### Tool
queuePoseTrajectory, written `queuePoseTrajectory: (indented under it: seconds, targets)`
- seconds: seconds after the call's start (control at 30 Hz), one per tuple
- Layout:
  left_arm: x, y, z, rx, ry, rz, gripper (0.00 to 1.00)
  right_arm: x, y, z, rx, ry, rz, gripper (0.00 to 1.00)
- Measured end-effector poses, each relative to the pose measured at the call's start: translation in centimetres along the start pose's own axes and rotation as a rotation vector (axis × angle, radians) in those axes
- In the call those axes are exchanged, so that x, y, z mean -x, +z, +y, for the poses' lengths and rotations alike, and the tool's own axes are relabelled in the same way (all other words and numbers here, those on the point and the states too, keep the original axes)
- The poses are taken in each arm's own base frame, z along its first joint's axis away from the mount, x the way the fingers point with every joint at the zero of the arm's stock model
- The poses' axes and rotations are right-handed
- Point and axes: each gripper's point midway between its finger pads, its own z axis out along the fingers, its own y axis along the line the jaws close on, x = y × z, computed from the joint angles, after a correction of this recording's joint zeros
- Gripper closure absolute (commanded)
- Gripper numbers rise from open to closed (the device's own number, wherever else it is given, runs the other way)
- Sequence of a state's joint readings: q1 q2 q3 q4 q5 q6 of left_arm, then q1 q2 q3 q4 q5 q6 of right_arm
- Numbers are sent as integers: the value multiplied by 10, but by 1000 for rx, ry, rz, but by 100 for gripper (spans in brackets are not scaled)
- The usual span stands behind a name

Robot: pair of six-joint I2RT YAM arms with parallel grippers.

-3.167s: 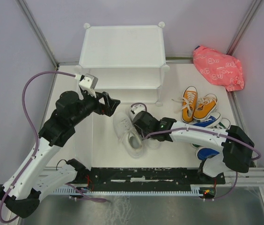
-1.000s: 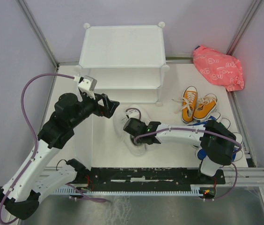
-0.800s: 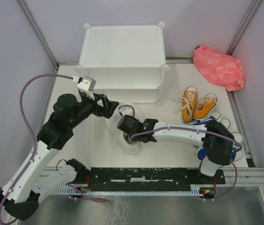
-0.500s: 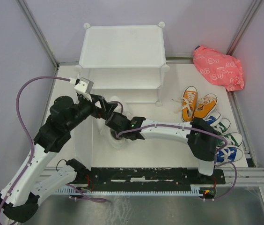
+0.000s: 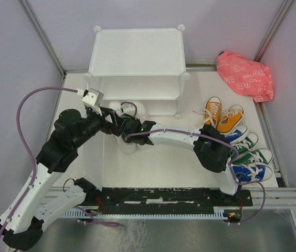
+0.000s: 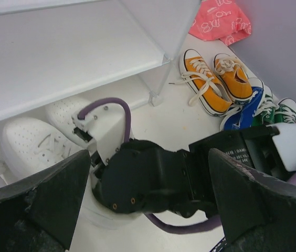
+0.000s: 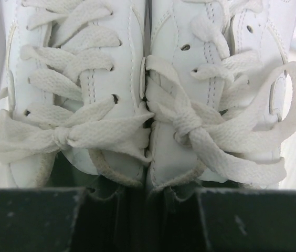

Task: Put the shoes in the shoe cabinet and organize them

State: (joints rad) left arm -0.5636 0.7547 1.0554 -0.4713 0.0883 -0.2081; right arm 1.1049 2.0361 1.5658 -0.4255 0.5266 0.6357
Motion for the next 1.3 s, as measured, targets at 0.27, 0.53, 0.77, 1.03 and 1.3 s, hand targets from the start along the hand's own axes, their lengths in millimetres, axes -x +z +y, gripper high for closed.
queuePoseTrajectory:
  seconds: [0.27, 0.53, 0.77, 1.03, 1.3]
  targets:
    - [2, -3, -3, -13, 1, -10, 1, 46, 28, 2, -16, 102, -68, 98]
    - [2, -4, -6, -30, 2, -9, 1, 49, 60, 9, -54, 118, -77, 98]
    - [-2, -5, -5, -30, 1, 1, 1, 57, 73, 10, -88, 136, -99, 86]
    - [-2, -6, -5, -31, 1, -2, 1, 71, 73, 6, -109, 213, -138, 27]
    - [-3, -7, -5, -29, 1, 0, 1, 90, 70, 12, -78, 256, -181, 20]
